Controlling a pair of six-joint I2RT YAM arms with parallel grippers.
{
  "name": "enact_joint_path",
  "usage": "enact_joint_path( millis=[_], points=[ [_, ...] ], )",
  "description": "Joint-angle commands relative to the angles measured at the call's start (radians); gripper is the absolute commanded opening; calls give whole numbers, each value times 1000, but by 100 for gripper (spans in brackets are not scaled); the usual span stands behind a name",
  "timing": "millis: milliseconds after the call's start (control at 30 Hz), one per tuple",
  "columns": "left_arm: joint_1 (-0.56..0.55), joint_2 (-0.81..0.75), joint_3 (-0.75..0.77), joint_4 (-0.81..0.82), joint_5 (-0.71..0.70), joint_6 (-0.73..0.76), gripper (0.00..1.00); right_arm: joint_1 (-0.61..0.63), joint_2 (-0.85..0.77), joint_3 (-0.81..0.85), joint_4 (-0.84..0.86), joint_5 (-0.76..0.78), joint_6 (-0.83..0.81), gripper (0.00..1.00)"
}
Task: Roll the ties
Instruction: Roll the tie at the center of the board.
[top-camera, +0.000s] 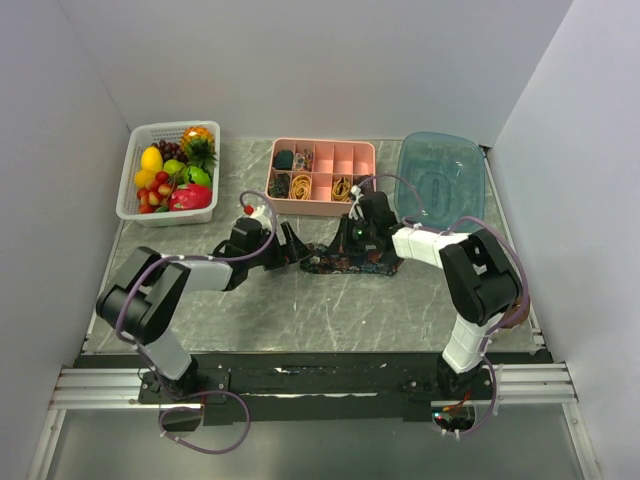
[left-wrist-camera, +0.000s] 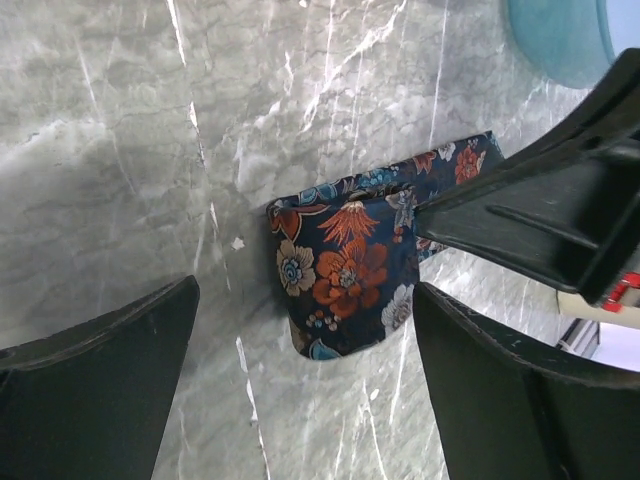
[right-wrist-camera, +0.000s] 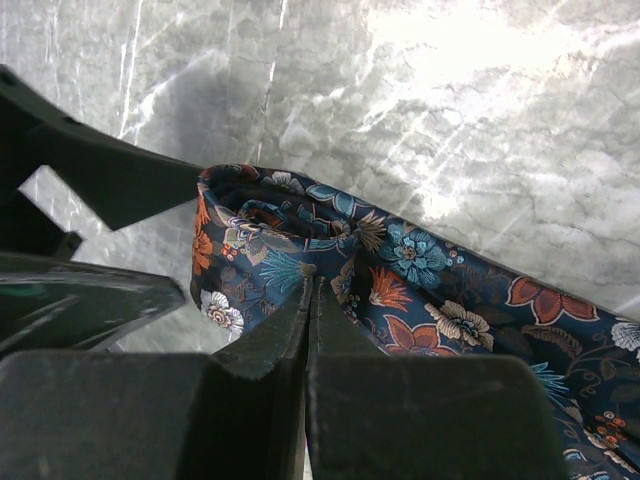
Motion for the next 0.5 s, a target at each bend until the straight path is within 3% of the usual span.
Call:
enact_joint_path(
  millis=[0,467],
  points=[
    [4,53,-6,134,56,-46,93,25,23,62,4,31,-14,0],
    [6,164,-77,364,50,-169,82,51,71,66,-24,66,-27,0]
  ],
)
